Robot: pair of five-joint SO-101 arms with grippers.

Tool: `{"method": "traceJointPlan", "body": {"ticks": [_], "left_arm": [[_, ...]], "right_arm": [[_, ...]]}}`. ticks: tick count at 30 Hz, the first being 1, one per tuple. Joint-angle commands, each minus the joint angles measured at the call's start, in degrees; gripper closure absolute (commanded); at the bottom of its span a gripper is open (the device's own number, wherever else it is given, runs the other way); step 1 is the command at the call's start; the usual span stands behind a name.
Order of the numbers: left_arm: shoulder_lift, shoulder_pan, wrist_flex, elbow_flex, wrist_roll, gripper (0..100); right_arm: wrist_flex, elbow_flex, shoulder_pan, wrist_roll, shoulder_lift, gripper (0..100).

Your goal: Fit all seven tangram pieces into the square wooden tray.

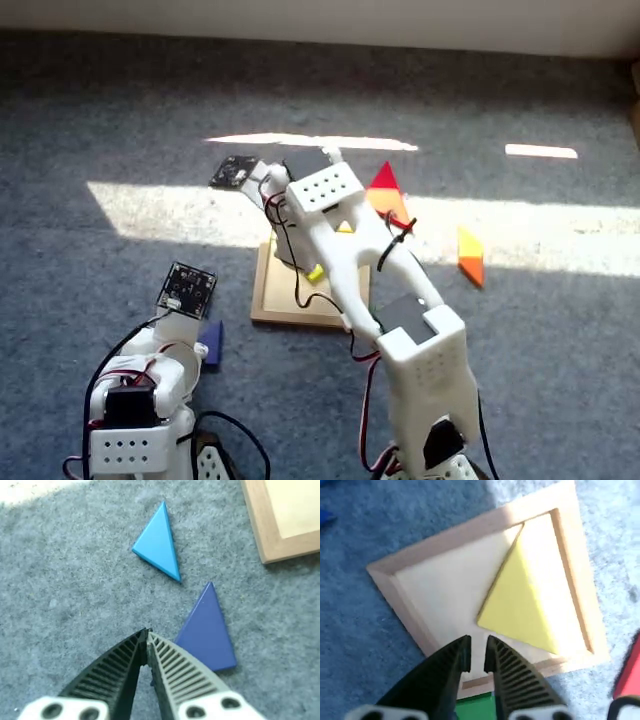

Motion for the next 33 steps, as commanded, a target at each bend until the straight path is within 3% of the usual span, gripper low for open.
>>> {"method": "traceJointPlan", "body": {"ticks": [1,5,13,21,33], "left_arm": [[-1.6,-0.6,0.3,1.2,-0.5,99],[-1.6,-0.6,0.3,1.2,-0.5,99],[-1.6,-0.6,0.3,1.2,-0.5,99],[-1.6,-0.6,0.3,1.2,-0.5,99],[-1.6,-0.6,0.3,1.2,-0.5,99]], "right_arm": [[0.0,-2.6,-0.7,-9.7,-3.7,98.5],[-3.2,-2.7,-0.3,-14.2,-0.4,99.2],[-10.8,-3.3,5.5,-14.0,9.8,99.3],[-16.6,-5.1,7.3,-14.0,10.2,99.3],[5.3,-37.6,8.8,-14.4,10.5,99.3]]}}
